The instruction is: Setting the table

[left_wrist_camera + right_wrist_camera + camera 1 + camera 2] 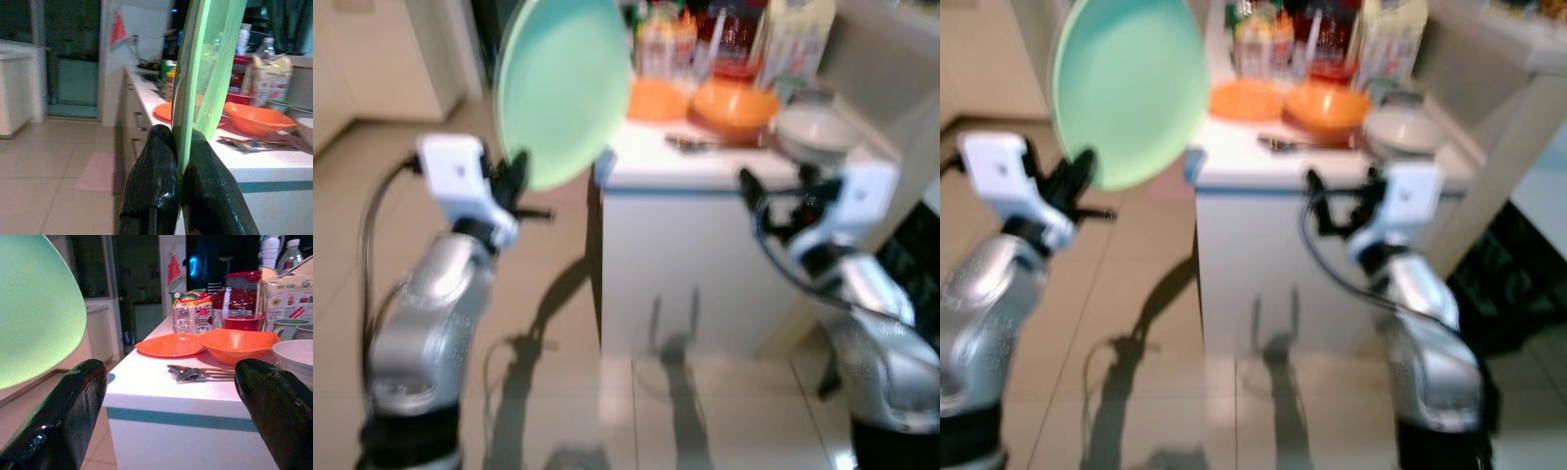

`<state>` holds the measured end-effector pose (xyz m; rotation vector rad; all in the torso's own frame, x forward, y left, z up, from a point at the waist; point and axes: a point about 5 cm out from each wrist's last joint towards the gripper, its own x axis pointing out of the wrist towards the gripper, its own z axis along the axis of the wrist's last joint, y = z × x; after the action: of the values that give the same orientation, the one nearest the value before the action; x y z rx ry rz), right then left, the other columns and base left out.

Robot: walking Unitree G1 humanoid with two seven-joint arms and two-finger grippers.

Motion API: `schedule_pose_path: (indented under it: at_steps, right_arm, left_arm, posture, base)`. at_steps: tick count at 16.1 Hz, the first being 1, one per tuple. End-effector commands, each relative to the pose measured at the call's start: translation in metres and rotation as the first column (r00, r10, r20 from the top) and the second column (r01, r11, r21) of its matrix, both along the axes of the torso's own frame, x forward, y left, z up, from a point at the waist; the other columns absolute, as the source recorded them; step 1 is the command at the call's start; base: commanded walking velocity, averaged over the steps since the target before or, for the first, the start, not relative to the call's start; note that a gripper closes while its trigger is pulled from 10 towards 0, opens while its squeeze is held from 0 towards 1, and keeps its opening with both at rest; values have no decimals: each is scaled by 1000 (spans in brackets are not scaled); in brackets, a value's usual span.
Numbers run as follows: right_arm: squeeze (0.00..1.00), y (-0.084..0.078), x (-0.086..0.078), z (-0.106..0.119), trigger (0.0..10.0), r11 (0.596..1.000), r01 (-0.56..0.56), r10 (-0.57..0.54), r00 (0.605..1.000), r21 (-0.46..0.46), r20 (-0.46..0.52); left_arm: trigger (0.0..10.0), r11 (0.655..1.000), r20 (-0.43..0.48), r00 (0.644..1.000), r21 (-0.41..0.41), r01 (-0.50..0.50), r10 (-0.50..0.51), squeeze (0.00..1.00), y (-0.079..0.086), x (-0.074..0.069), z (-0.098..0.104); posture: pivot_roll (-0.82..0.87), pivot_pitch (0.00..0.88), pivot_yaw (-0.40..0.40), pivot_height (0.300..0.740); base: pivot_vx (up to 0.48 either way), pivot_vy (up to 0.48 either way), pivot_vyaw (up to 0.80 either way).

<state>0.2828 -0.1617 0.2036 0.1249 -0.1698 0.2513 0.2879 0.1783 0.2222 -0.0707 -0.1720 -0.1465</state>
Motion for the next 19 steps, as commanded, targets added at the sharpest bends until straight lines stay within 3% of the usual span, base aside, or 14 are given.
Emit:
schedule_pose_path:
  at_steps: [1, 19]
  right_arm:
    - [0, -8, -1, 0, 10000, 1000, 25, -25, 1000, 1, -2]
    - [0, -9, -1, -16, 10000, 997, 79, -80, 994, -22, -68]
  left_arm:
    - [10000, 999, 47, 998, -3, 40, -40, 0, -10, 0, 11]
    - [10000, 998, 18, 998, 10, 61, -61, 0, -19, 3, 0]
  posture:
    - [44, 0, -17, 740]
    - [14, 0, 0, 740]
  base:
    - [0, -356, 0]
    - [0, -359, 0]
